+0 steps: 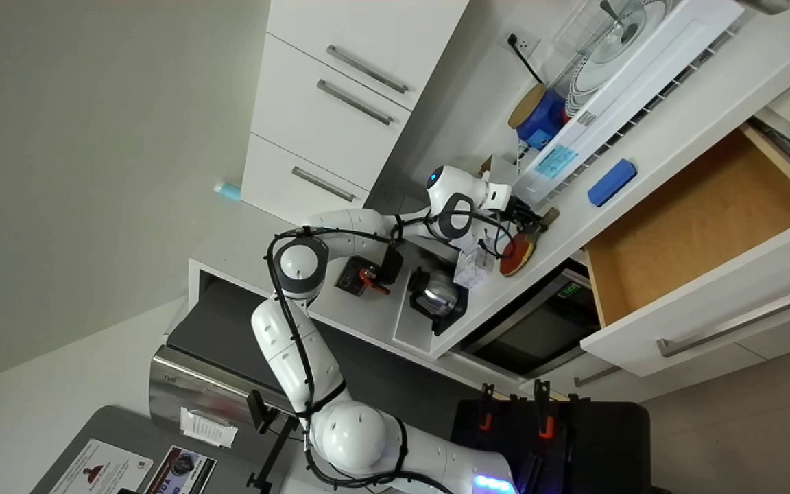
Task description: Take the racket in the drawer and put it on the counter
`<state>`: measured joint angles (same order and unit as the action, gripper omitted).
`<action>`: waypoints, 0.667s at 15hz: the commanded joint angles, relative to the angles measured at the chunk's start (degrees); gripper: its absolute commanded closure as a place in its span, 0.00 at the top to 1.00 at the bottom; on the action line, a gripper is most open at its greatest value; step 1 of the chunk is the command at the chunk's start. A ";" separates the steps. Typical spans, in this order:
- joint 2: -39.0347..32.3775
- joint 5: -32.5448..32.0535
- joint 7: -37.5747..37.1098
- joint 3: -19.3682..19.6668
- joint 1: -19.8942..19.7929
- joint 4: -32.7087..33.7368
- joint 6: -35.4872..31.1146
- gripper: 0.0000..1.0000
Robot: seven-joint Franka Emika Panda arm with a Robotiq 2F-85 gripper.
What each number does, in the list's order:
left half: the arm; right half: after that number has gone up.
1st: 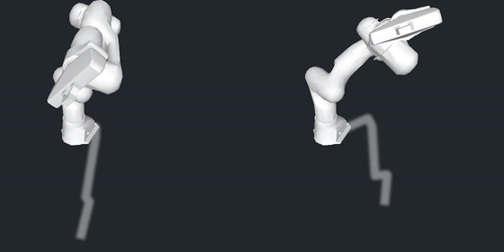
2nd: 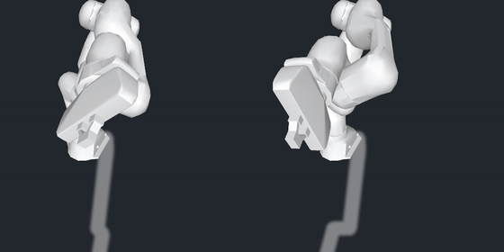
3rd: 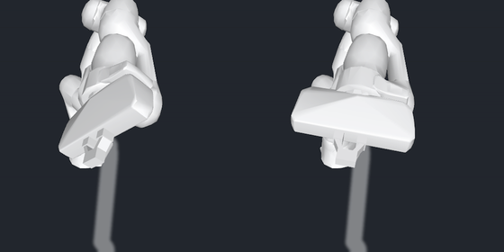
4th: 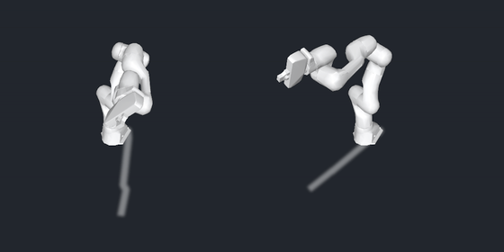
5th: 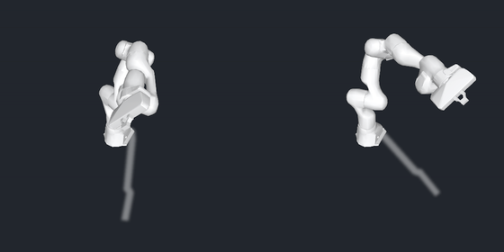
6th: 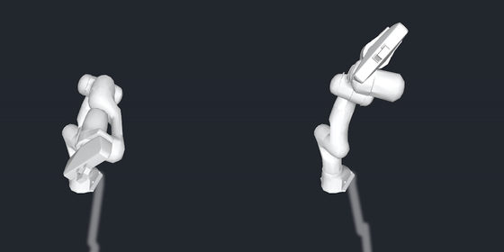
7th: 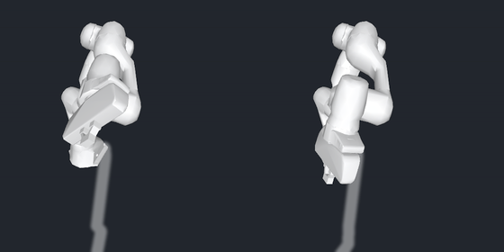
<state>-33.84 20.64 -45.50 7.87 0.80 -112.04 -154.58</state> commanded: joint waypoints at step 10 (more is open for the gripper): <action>17.01 -4.29 5.76 0.74 -2.52 -9.40 8.62 1.00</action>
<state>-23.09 18.08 -42.58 8.96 -0.80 -117.22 -150.19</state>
